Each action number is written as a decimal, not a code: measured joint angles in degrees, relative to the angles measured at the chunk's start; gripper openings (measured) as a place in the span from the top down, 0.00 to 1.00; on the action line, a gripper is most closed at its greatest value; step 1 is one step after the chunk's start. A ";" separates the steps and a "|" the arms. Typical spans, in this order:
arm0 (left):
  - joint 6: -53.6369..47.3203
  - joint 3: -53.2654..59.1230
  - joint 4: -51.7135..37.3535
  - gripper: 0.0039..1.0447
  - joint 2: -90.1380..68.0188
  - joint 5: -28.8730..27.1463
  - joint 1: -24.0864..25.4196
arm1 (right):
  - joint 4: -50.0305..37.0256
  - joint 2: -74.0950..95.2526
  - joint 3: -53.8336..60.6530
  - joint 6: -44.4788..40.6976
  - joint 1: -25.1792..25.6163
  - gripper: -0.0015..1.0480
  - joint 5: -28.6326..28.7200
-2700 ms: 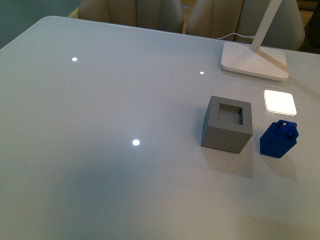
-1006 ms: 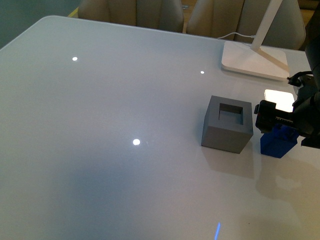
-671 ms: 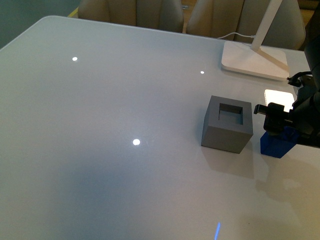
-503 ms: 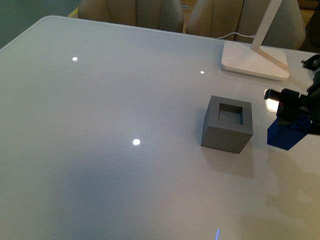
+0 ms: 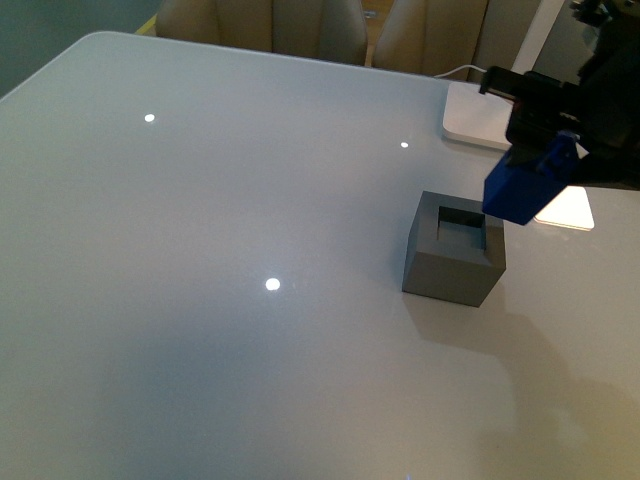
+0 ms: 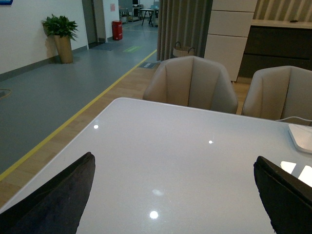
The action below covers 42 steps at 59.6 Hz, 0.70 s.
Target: Insert blue part into gray base
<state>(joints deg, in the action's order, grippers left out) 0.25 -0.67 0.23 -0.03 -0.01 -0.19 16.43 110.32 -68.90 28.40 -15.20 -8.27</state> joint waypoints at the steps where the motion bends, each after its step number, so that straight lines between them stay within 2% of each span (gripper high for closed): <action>1: 0.00 0.00 0.00 0.07 0.00 0.00 0.00 | 0.15 0.66 -0.70 0.48 -0.63 0.57 -0.07; 12: 0.00 0.00 0.00 0.07 0.00 0.00 0.00 | 1.20 4.35 -2.84 2.45 -3.15 0.57 -0.37; 42: 0.00 0.00 0.00 0.07 0.00 0.00 0.00 | 1.42 6.47 -3.37 3.15 -2.47 0.57 -0.94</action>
<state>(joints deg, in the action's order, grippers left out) 0.25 -0.67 0.23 -0.03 -0.01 -0.19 17.85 116.79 -72.27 31.55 -17.67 -9.21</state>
